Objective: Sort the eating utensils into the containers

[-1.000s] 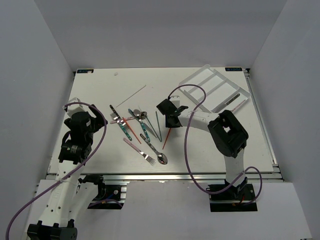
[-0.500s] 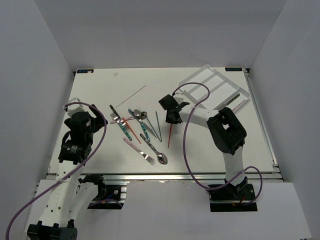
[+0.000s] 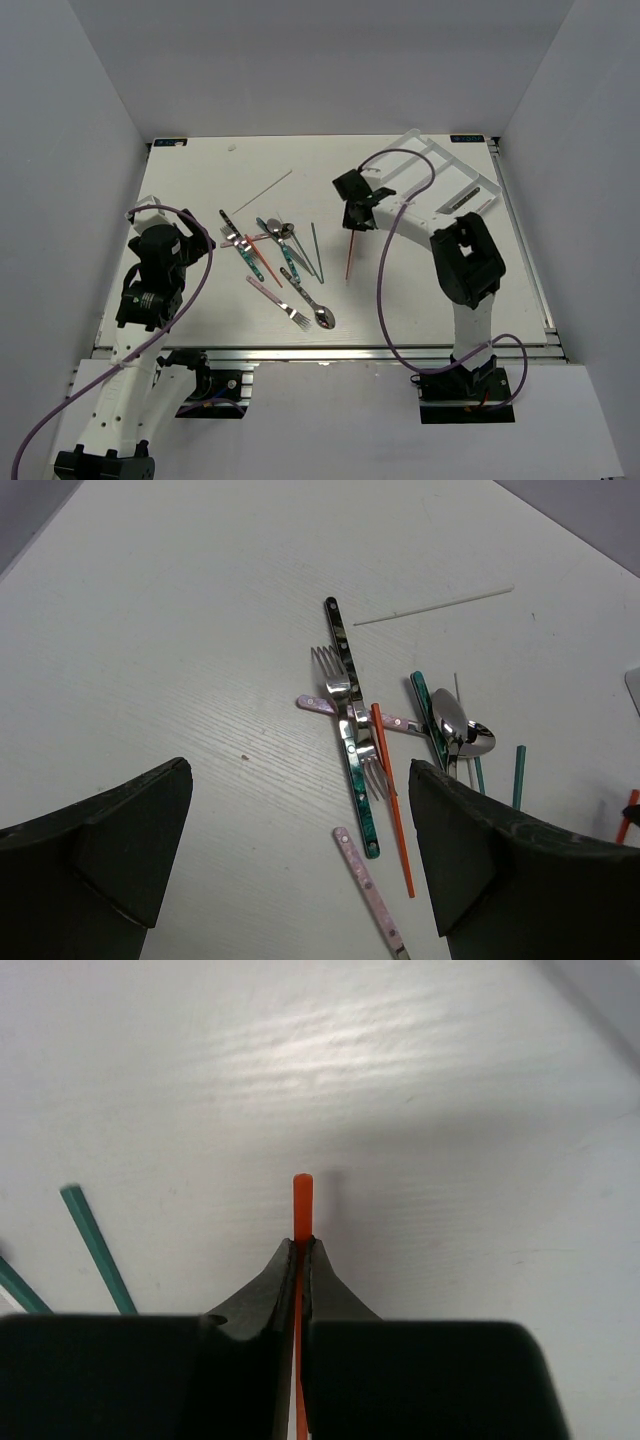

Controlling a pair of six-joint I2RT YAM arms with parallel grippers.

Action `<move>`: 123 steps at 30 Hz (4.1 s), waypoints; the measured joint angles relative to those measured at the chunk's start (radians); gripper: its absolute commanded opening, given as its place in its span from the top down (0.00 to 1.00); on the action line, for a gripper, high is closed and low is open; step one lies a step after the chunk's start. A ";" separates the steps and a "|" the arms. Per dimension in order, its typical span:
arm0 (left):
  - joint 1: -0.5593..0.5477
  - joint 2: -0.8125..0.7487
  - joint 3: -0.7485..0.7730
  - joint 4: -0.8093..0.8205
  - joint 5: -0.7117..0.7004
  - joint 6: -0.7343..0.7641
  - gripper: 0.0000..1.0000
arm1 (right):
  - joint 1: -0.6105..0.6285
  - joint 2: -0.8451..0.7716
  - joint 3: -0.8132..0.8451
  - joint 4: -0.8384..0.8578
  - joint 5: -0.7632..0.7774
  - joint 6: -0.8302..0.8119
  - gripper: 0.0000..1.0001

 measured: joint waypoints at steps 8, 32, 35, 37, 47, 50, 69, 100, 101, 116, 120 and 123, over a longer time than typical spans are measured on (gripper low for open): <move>-0.001 0.001 0.000 0.000 0.000 0.000 0.02 | -0.267 -0.055 0.128 -0.013 0.014 -0.053 1.00; -0.005 0.062 0.000 0.000 0.001 0.004 0.02 | -0.642 0.280 0.502 0.014 -0.084 -0.035 0.37; -0.005 0.061 0.000 0.000 0.001 0.004 0.02 | -0.639 0.273 0.478 0.027 -0.093 -0.037 0.36; -0.005 0.061 0.000 0.000 0.002 0.004 0.02 | -0.639 0.259 0.454 0.028 -0.101 -0.035 0.37; -0.005 0.057 0.000 0.000 0.001 0.003 0.02 | -0.372 0.114 0.387 0.058 -0.250 -0.281 0.37; -0.005 0.057 0.000 0.000 0.001 0.003 0.02 | -0.177 0.116 0.400 0.045 -0.238 -0.336 0.40; -0.005 0.038 0.000 0.000 0.002 0.003 0.02 | 0.082 0.275 0.408 -0.106 -0.177 -0.308 0.54; -0.005 0.033 0.000 0.000 0.005 0.003 0.02 | -0.048 -0.009 -0.011 0.051 -0.364 -0.199 1.00; -0.005 0.033 0.000 0.000 0.005 0.004 0.02 | -0.089 -0.055 -0.050 0.077 -0.390 -0.182 1.00; -0.006 0.036 0.000 0.000 0.006 0.003 0.02 | -0.591 0.019 0.188 0.175 -0.353 0.018 1.00; -0.006 0.042 0.000 0.000 0.006 0.004 0.02 | -0.665 0.122 0.274 0.154 -0.326 0.048 1.00; -0.007 0.045 0.000 0.000 0.008 0.004 0.02 | -0.694 0.173 0.304 0.135 -0.320 0.060 0.99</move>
